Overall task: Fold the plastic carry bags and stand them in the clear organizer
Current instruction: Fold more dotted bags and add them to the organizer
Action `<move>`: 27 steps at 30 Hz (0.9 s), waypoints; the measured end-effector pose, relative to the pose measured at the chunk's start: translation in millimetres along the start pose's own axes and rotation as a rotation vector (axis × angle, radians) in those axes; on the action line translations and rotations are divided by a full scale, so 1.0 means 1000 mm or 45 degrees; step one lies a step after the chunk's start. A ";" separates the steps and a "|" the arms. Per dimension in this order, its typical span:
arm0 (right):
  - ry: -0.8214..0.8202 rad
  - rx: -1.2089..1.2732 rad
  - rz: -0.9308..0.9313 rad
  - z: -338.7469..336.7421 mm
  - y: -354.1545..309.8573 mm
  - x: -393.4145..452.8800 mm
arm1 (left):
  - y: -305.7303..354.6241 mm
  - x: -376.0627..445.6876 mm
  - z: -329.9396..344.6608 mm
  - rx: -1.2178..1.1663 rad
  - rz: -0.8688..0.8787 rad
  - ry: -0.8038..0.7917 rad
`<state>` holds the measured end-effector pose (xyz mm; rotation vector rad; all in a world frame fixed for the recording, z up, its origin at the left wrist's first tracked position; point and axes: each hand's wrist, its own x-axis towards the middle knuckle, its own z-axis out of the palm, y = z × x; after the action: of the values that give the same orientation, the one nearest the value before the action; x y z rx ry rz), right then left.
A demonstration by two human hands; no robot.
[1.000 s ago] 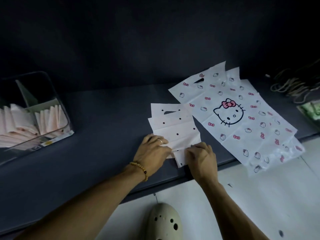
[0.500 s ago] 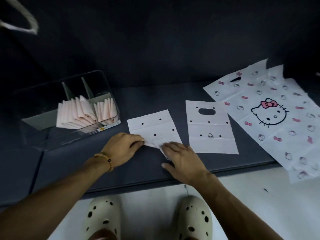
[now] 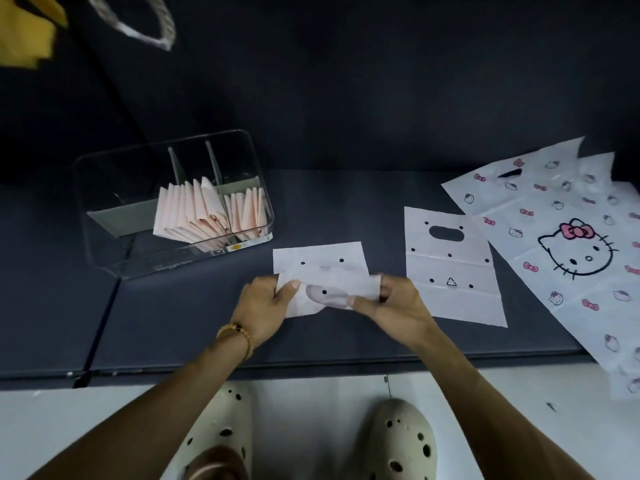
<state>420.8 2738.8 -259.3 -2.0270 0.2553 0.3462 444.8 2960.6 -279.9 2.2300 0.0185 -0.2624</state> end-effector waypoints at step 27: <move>0.371 -0.584 0.228 0.017 0.008 0.043 | 0.000 0.018 0.007 0.706 0.530 0.421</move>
<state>456.4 2748.5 -288.8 -2.5161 0.5841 0.2317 460.8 2953.8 -287.0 2.7287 -0.3774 0.3750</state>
